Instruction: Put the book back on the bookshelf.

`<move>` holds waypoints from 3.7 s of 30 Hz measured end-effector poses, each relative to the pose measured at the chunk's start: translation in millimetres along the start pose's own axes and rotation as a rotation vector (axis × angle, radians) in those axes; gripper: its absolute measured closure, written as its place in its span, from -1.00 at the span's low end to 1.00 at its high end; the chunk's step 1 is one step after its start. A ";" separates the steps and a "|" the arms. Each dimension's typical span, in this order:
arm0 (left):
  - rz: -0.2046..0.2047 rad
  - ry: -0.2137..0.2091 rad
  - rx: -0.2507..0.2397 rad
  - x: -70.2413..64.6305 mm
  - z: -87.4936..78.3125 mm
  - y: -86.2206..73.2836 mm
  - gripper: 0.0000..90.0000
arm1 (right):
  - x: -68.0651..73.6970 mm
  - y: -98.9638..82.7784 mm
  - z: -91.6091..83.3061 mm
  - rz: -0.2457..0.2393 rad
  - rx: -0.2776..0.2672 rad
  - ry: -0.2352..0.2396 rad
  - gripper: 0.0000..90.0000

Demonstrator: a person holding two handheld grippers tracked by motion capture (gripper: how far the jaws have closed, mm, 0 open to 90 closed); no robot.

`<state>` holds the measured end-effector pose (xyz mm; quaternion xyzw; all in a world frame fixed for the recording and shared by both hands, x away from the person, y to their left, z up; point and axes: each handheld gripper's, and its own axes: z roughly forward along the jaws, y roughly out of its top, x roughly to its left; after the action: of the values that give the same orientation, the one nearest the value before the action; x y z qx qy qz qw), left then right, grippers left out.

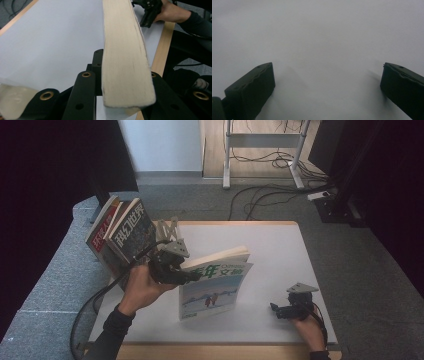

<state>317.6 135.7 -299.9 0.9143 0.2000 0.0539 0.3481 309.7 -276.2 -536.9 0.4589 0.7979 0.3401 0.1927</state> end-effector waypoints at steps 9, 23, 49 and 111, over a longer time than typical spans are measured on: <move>-0.075 0.086 -0.005 11.8 -21.5 -10.7 0.65 | 0.0 0.0 0.1 0.001 0.000 0.000 -1.00; -0.182 0.167 -0.023 29.4 -56.3 -35.5 0.65 | 0.1 -0.1 0.2 0.001 -0.002 -0.001 -1.00; -0.365 0.319 -0.031 56.1 -108.0 -75.5 0.65 | -0.2 -0.1 0.3 0.002 -0.002 0.000 -1.00; -0.411 0.429 -0.217 70.8 -47.4 -101.9 0.62 | 0.0 -0.2 0.2 0.001 0.000 0.000 -1.00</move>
<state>337.7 262.5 -334.2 0.7799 0.4426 0.1950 0.3973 309.7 -276.2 -537.2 0.4594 0.7975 0.3404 0.1925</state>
